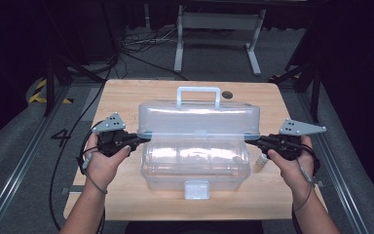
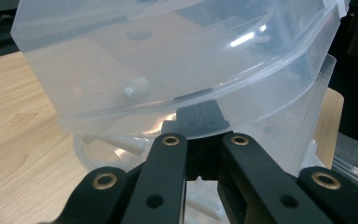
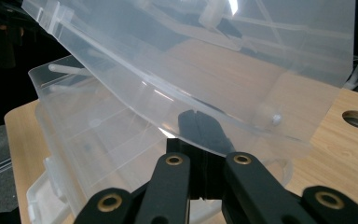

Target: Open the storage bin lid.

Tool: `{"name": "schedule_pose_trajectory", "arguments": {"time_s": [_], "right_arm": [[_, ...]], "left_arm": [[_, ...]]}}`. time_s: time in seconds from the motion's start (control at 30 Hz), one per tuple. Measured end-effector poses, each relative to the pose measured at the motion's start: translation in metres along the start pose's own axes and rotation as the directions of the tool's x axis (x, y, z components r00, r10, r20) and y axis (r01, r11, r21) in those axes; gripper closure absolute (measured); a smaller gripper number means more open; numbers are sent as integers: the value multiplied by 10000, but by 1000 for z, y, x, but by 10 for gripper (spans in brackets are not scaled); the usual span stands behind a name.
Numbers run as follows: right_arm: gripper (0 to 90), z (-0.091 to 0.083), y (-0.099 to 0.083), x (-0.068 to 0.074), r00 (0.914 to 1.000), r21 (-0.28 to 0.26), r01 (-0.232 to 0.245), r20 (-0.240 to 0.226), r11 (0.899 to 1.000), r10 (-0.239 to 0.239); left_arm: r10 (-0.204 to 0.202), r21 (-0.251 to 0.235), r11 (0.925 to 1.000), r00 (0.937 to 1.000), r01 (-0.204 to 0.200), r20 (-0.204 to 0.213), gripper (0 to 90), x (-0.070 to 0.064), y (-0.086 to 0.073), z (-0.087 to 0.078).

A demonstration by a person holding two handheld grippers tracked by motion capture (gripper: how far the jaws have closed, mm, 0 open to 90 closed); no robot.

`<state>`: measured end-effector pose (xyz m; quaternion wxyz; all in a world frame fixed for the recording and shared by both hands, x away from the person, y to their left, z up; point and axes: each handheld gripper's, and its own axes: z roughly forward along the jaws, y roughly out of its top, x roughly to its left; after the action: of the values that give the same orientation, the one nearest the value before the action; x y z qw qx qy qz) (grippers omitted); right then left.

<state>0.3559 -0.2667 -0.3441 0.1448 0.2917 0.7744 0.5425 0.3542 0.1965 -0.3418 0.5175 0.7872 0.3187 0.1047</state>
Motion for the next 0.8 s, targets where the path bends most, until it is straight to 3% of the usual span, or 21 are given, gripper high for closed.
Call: {"name": "schedule_pose_trajectory", "arguments": {"time_s": [0.57, 0.8], "right_arm": [[900, 3, 12, -7, 9997, -507, -96, 232, 9987, 108], [900, 6, 16, -10, 9992, -698, -66, 383, 9975, 93]], "left_arm": [[130, -251, 9996, 9994, -138, -315, 899, 5, 12, 2], [238, -354, 9990, 9976, -261, -654, 898, 8, 17, 5]]}}
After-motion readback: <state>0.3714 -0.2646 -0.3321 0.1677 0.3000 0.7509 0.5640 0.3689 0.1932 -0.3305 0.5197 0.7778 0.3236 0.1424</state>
